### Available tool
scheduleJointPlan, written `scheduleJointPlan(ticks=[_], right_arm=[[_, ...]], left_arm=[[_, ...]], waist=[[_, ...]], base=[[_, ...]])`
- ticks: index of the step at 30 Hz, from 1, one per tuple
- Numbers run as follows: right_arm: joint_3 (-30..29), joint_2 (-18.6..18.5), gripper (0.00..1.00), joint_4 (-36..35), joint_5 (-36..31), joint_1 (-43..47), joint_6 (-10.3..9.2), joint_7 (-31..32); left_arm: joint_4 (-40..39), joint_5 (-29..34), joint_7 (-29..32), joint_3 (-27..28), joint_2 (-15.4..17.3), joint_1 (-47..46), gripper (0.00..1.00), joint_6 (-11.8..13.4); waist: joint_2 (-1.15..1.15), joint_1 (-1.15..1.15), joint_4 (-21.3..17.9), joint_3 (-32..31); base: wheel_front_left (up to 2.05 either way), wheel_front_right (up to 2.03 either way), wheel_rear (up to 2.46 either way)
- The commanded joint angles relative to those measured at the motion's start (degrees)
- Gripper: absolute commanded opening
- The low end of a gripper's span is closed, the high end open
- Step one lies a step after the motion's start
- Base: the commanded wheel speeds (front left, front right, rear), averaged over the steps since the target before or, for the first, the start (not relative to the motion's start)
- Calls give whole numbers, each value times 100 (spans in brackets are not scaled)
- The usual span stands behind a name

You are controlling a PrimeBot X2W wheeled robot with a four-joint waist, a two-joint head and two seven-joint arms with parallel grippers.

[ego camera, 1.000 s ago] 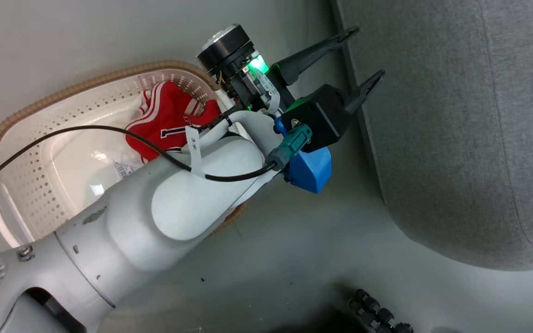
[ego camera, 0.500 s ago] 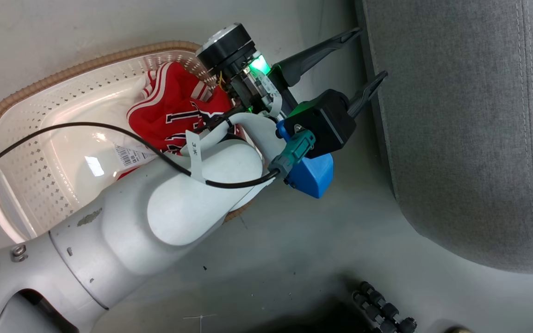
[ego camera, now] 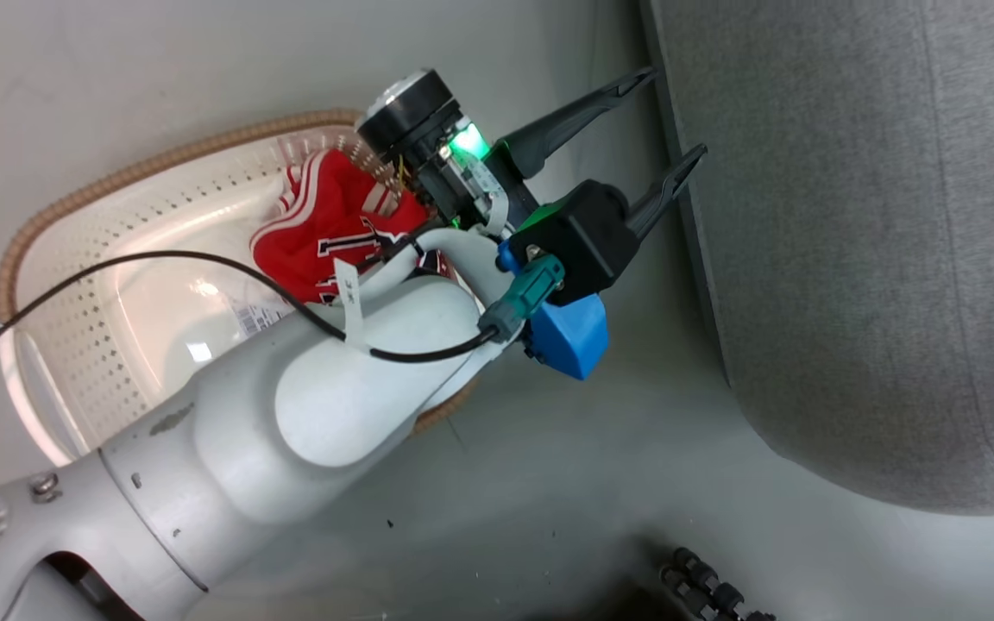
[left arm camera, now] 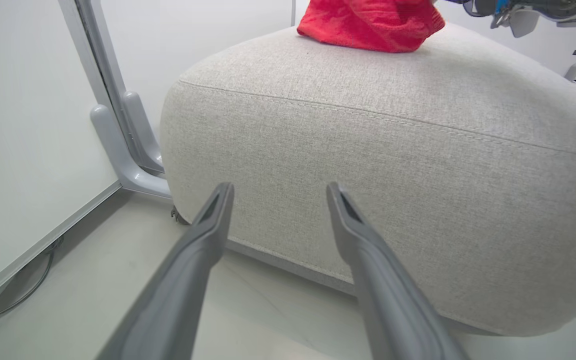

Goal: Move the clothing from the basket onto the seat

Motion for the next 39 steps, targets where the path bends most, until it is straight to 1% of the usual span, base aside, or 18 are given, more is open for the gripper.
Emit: scheduleJointPlan(ticks=[1,7,11,16,18,22,26,31,36,39], right_arm=[[-26,27,100,-20,-31,161,-2,-3],[128,32,100,-331,127,1247,-2,-3],[219,41,100,-734,266,2085,-2,-3],[391,37,100,-1156,283,2658,-2,-3],[520,67,100,-1363,235,2804,-2,-4],[790,69,100,-1772,216,2966,-2,-4],[1120,107,100,-2116,194,3098,-2,-3],[1613,188,100,-2379,184,3207,-2,-3],[2166,342,100,-2531,161,3294,-2,-3],[2452,430,100,-2591,168,3322,-2,-3]], left_arm=[[19,-26,-45,2,-34,98,100,20],[248,-231,-351,86,-185,406,100,47],[362,-384,-496,192,-233,666,100,98],[444,-564,-588,424,-211,1073,100,157],[431,-626,-611,570,-186,1266,100,221],[148,-563,-607,1070,-103,1719,100,374],[-176,-391,-609,1647,11,2230,100,503],[-527,-191,-607,2472,46,2942,100,584],[-795,65,-607,3300,51,3660,100,555],[-902,216,-608,3708,-3,4028,100,464]], waist=[[0,0,18,-188],[0,0,78,-878],[0,0,110,-1379],[0,0,149,-1982],[0,0,179,-2204],[0,0,294,-2600],[0,0,505,-2940],[0,0,811,-3331],[0,0,1099,-3705],[0,0,1275,-3887]], base=[[0,0,0],[0,0,0],[0,0,0],[0,0,0],[0,0,0],[0,0,0],[0,0,0],[0,0,0],[0,0,0],[0,0,0]])
